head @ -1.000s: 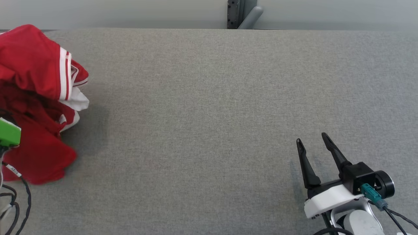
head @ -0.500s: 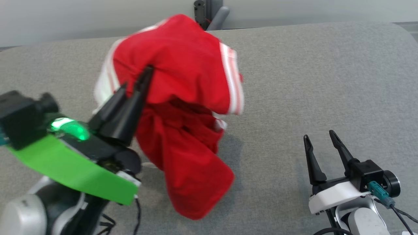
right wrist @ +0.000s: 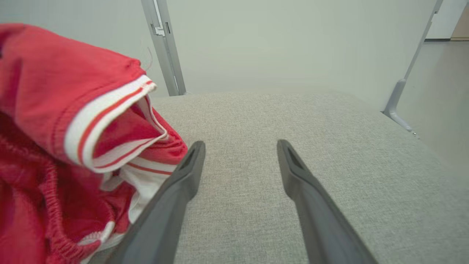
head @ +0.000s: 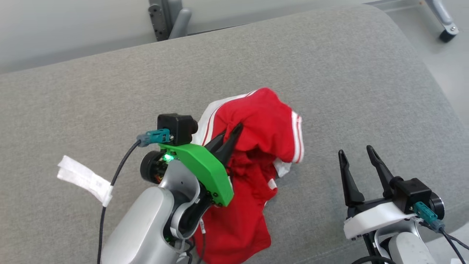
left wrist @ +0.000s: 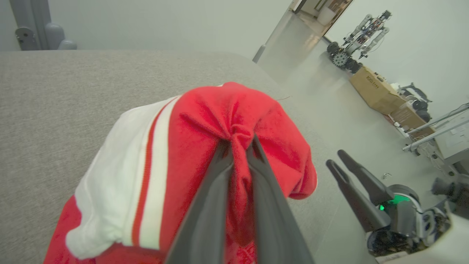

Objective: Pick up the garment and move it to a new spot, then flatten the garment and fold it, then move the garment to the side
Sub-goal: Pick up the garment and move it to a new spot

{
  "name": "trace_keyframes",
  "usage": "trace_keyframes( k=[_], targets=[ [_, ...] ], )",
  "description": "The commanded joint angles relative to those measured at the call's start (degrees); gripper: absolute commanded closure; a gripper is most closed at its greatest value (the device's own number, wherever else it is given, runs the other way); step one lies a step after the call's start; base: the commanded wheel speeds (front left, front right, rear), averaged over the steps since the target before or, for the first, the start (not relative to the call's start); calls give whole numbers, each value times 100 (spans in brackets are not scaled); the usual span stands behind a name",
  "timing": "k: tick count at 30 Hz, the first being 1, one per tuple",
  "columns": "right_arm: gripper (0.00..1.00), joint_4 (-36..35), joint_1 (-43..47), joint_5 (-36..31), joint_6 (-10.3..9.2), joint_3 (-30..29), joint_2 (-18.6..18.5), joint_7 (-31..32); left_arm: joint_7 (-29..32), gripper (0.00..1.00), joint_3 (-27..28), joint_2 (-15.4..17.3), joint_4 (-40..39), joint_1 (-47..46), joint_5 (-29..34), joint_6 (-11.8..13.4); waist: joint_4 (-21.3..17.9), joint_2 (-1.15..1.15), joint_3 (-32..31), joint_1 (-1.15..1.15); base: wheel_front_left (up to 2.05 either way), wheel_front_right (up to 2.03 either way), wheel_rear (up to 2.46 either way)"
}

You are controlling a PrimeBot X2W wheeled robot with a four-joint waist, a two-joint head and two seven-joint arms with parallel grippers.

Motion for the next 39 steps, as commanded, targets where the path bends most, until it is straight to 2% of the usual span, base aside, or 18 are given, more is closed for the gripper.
trace_keyframes(
  k=[1,2,3,9,13,17,18,19,20,23,27,30,35,39],
  targets=[
    [0,12,71,40,-2,5,-7,-17,-148,100,30,20,418,-104,49,-55,-385,66,81,0,0,0,0],
    [0,14,86,45,-2,2,-7,-17,-267,100,36,-2,768,-141,90,-88,-436,66,89,0,0,0,0],
    [0,14,86,45,-2,2,-7,-17,-267,100,36,-2,768,-141,90,-88,-436,66,89,0,0,0,0],
    [0,35,185,31,-2,-60,-7,-17,-898,100,103,-116,2712,-376,66,-393,-580,66,52,0,0,0,0],
    [0,56,212,-5,-2,-90,-7,-17,-1208,100,75,-182,3359,-499,45,-563,-538,66,-8,0,0,0,0],
    [0,49,232,-50,-2,-124,-7,-17,-1391,100,48,-265,3603,-628,-149,-713,-415,66,-70,0,0,0,0],
    [0,47,244,-65,-2,-121,-7,-17,-1438,83,16,-270,3625,-649,-167,-737,-380,66,-89,0,0,0,0],
    [0,48,253,-78,-2,-116,-7,-17,-1492,46,4,-279,3635,-666,-190,-742,-350,66,-108,0,0,0,0],
    [0,52,259,-84,-2,-110,-8,-17,-1558,0,-11,-286,3621,-685,-192,-740,-324,66,-131,0,0,0,0],
    [0,65,289,-106,-2,-109,-8,-17,-1695,0,-93,-316,3428,-580,-199,-728,-276,66,-221,0,0,0,0],
    [0,61,362,-122,-2,-99,-9,-17,-1817,0,-47,-223,2718,-55,-294,-631,-298,66,-382,0,0,0,0],
    [0,36,449,-108,-2,-137,-6,-17,-1836,0,21,18,1987,470,-337,-422,-286,66,-462,0,0,0,0],
    [0,19,558,-73,-2,-185,-7,-17,-2004,0,118,426,1077,1167,-62,106,-213,66,-487,0,0,0,0],
    [0,42,536,-63,-2,-155,-8,-17,-1912,0,50,518,711,1343,27,260,-193,66,-479,0,0,0,0]
  ],
)
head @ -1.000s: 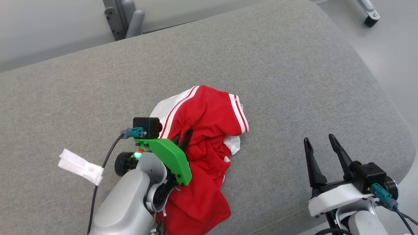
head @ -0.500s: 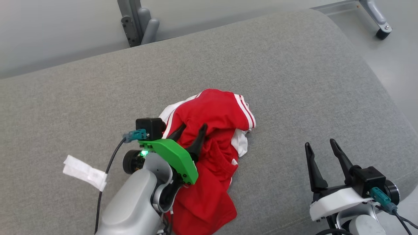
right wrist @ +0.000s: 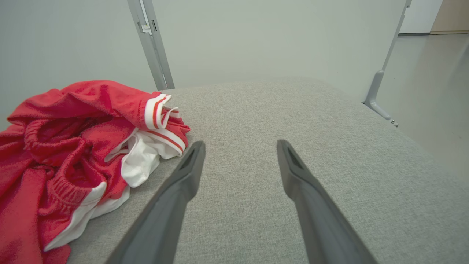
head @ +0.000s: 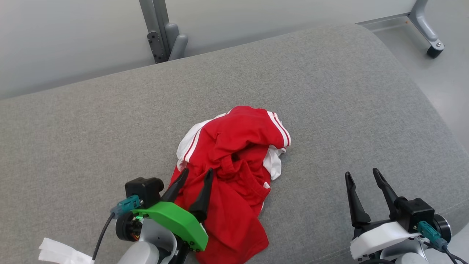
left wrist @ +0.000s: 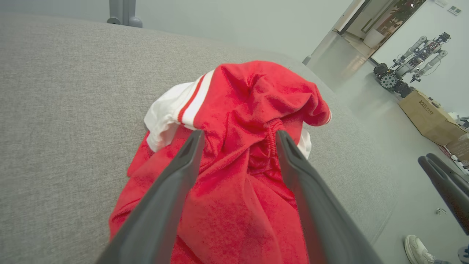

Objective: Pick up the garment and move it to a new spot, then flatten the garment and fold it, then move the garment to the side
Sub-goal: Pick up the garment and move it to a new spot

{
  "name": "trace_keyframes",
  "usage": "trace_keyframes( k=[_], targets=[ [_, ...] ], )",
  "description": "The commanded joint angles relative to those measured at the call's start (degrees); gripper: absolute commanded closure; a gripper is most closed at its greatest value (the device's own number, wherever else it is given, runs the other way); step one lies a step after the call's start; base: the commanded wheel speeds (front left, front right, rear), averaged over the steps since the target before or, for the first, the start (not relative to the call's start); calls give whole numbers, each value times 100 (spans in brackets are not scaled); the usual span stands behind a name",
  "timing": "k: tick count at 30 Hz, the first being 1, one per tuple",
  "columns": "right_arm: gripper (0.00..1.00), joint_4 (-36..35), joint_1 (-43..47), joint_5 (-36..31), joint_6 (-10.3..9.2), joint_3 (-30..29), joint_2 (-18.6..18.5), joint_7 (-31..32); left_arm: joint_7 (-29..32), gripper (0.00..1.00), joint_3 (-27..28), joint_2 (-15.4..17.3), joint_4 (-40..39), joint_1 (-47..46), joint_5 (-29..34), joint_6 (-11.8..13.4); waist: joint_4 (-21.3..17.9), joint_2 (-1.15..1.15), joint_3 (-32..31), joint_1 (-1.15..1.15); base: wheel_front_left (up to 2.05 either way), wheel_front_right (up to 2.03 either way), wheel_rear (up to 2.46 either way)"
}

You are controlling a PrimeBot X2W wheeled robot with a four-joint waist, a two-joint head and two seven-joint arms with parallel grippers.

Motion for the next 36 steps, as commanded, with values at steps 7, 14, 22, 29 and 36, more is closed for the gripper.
trace_keyframes(
  k=[7,14,22,29,36],
  targets=[
    [0,20,-90,-6,-2,93,-14,-17,143,0,-153,84,-28,-325,260,42,-61,66,24,0,0,0,0],
    [0,15,-107,-8,-2,114,-14,-17,342,0,-241,24,440,-708,241,-87,-242,66,82,0,0,0,0],
    [0,22,-71,32,-2,98,-14,-17,323,100,-232,-28,1006,-932,136,-241,-335,66,98,0,0,0,0],
    [0,26,-67,17,-2,58,-13,-17,222,100,-209,-83,1078,-1039,70,-387,-271,66,61,0,0,0,0],
    [0,9,-66,29,-2,64,-13,-17,110,100,-101,-25,254,-1366,178,-329,-168,66,66,0,0,0,0]
  ],
)
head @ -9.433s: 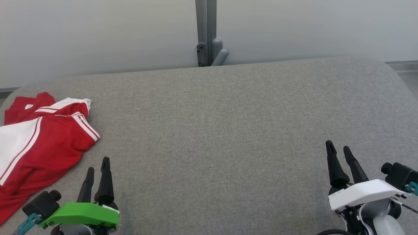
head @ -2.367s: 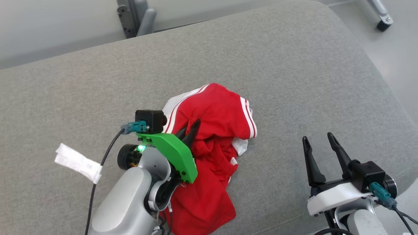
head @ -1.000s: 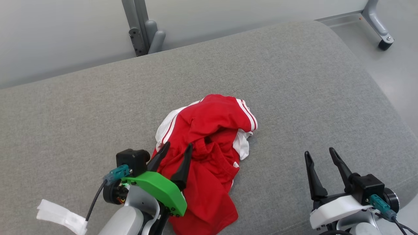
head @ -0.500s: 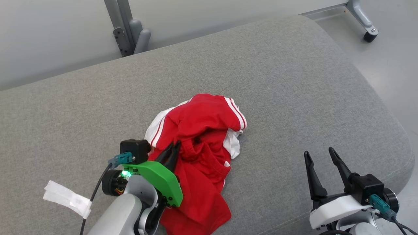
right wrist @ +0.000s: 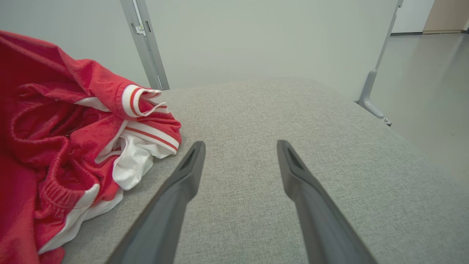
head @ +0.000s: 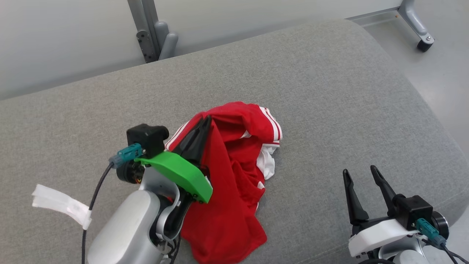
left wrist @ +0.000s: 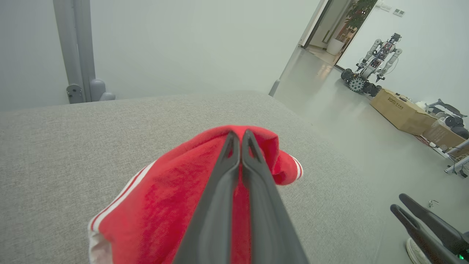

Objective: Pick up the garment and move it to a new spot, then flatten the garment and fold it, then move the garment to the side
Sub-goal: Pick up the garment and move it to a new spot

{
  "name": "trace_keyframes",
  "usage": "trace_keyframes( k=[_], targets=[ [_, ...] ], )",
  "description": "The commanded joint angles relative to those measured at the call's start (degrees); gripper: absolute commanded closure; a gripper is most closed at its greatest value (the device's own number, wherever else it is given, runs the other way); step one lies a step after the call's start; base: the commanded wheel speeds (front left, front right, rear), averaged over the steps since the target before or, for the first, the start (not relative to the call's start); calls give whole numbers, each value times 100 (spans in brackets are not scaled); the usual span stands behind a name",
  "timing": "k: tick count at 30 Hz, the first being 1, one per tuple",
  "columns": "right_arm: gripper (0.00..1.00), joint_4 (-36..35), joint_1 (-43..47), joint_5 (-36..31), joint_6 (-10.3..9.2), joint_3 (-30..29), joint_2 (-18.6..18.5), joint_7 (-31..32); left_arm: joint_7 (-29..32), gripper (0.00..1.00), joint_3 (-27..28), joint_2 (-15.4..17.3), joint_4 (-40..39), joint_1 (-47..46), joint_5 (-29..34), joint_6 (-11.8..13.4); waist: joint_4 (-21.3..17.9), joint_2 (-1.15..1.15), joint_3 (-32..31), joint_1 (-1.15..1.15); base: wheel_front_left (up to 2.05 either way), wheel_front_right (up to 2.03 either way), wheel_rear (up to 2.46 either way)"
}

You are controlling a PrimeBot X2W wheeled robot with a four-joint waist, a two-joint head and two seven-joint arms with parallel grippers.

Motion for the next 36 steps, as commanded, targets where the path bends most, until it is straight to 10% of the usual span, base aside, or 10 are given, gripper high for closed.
trace_keyframes(
  k=[1,20,36],
  targets=[
    [0,-4,16,16,-2,-2,-14,-17,13,100,41,80,-222,-141,94,34,23,66,-2,0,0,0,0],
    [0,41,225,143,-2,-91,-13,-17,955,100,1948,1608,-3633,-367,-330,974,165,66,-142,0,0,0,0],
    [0,82,20,261,-2,-15,-13,-17,902,100,4862,3123,-1182,1186,-916,1086,305,66,76,0,0,0,0]
  ],
)
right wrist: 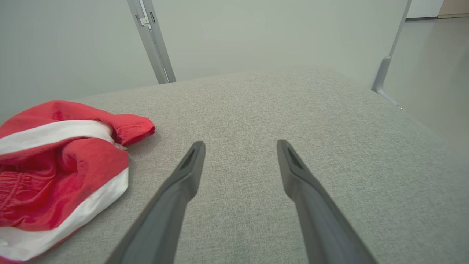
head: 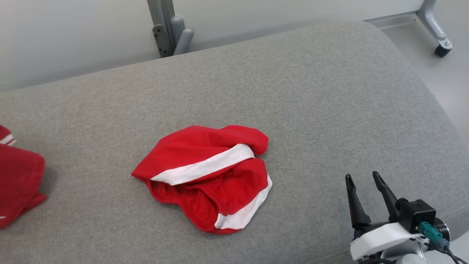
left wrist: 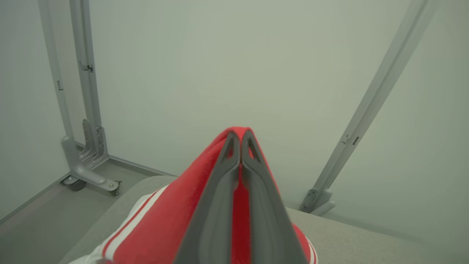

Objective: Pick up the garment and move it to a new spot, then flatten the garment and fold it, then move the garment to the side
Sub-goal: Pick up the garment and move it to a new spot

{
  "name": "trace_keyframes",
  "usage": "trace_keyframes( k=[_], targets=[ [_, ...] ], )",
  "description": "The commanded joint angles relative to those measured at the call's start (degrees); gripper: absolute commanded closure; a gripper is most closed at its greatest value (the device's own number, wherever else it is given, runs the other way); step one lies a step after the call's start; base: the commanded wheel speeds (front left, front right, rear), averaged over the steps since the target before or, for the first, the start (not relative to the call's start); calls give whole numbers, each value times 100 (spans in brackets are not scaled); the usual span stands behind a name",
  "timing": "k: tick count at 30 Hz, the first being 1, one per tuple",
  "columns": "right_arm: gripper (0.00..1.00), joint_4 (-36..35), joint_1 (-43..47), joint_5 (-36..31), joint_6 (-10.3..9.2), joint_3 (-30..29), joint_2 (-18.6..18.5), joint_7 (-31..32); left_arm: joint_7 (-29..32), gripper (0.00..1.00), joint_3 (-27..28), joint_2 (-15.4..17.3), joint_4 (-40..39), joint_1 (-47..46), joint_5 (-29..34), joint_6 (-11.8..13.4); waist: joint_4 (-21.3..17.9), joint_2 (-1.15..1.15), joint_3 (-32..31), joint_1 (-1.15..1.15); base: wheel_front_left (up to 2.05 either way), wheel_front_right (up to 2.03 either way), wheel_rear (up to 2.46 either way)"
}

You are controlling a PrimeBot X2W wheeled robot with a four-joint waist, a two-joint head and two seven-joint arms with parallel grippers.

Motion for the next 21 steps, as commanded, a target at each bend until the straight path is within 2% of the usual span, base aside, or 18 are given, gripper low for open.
trace_keyframes(
  k=[1,4,8,14,19,20,21],
  targets=[
    [0,7,-109,29,-2,26,-14,-17,-73,100,150,116,394,139,5,-50,3,66,83,0,0,0,0],
    [0,39,-118,37,-2,10,-15,-17,-282,100,276,182,1129,197,76,-118,11,66,166,0,0,0,0],
    [0,99,-182,-3,-2,-6,-14,-17,-439,100,107,50,2053,123,140,-272,25,66,264,0,0,0,0],
    [0,193,-203,-32,-2,-29,-15,-17,-527,100,-227,-332,3434,28,178,-345,31,66,331,0,0,0,0],
    [0,253,-184,-59,-2,-27,-15,-17,-861,100,-267,-652,4087,-102,97,-459,33,66,326,0,0,0,0],
    [0,258,-175,-68,-2,-31,-15,-17,-980,89,-254,-673,4146,-140,98,-515,38,66,320,0,0,0,0],
    [0,263,-167,-70,-2,-45,-14,-17,-1072,54,-242,-701,4228,-165,99,-532,47,66,312,0,0,0,0]
  ],
)
